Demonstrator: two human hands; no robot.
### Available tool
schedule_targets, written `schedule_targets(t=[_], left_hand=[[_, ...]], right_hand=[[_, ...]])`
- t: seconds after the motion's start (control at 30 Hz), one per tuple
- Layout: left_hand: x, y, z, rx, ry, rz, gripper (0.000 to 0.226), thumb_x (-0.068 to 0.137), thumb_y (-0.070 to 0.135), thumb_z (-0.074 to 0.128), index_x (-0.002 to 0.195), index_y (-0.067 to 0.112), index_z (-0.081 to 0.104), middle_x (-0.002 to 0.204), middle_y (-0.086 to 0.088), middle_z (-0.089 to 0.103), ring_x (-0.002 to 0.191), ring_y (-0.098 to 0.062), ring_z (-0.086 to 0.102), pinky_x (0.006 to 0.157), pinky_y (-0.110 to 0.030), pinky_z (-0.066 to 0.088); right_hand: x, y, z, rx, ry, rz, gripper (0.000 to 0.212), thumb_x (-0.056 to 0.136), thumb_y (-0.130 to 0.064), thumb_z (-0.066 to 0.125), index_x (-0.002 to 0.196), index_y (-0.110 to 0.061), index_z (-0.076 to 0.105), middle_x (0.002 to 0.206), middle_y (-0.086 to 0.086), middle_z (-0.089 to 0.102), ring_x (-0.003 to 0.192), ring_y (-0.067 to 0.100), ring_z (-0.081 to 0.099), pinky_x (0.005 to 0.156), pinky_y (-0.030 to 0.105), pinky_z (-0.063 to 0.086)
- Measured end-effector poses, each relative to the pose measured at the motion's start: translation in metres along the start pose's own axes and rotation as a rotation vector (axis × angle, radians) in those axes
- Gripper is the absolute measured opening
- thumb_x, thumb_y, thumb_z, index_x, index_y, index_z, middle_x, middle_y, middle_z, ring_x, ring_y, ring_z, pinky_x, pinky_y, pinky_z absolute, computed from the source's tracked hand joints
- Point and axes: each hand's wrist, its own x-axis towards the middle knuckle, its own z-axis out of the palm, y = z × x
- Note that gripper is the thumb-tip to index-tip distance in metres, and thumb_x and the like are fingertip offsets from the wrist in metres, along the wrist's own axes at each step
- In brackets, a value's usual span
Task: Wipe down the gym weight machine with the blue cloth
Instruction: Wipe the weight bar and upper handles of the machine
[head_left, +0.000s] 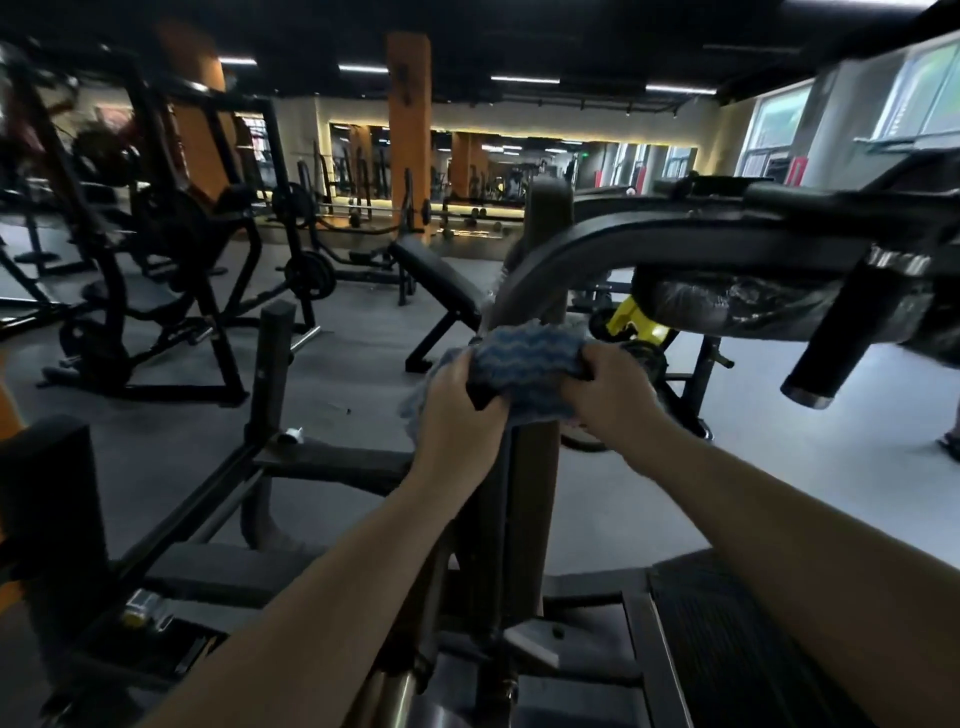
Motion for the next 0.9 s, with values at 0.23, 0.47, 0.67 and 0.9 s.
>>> schedule_targets(t=[0.23,0.47,0.67,0.9], left_hand=[[0.087,0.039,0.019,0.077,0.076,0.179,0.051,0.094,0.015,0.047,0.143,0.011,0.034,0.140,-0.006,0.042,0.130,-0.015,0.039,0.107,-0.029,0.037],[0.134,0.019,0.048,0.193,0.013,0.196,0.059,0.087,0.030,0.060,0.138,0.013,0.035,0.134,-0.005,0.046,0.124,-0.017,0.044,0.100,-0.027,0.039],[0.143,0.011,0.059,0.180,-0.044,0.111,0.057,0.089,0.037,0.057,0.136,0.013,0.036,0.128,-0.006,0.052,0.116,-0.021,0.051,0.099,-0.041,0.043],[0.158,0.034,0.055,0.447,-0.129,0.343,0.069,0.088,0.045,0.053,0.144,0.015,0.027,0.140,0.000,0.043,0.127,-0.017,0.042,0.104,-0.030,0.035]], right_hand=[[0.072,-0.029,-0.047,0.007,0.270,-0.263,0.030,0.086,-0.003,0.059,0.099,-0.017,0.037,0.080,-0.016,0.044,0.068,-0.005,0.045,0.048,-0.001,0.036],[0.088,0.050,-0.003,0.362,0.530,0.050,0.023,0.084,-0.007,0.066,0.099,-0.008,0.048,0.079,-0.006,0.053,0.082,0.023,0.057,0.071,0.032,0.046],[0.114,0.061,0.029,0.547,0.425,0.327,0.025,0.081,-0.027,0.071,0.094,-0.009,0.059,0.085,0.006,0.063,0.081,0.025,0.061,0.066,0.037,0.051],[0.113,0.036,0.037,1.037,0.401,0.394,0.015,0.094,-0.012,0.051,0.079,-0.011,0.051,0.078,0.010,0.059,0.072,0.016,0.059,0.065,0.025,0.047]])
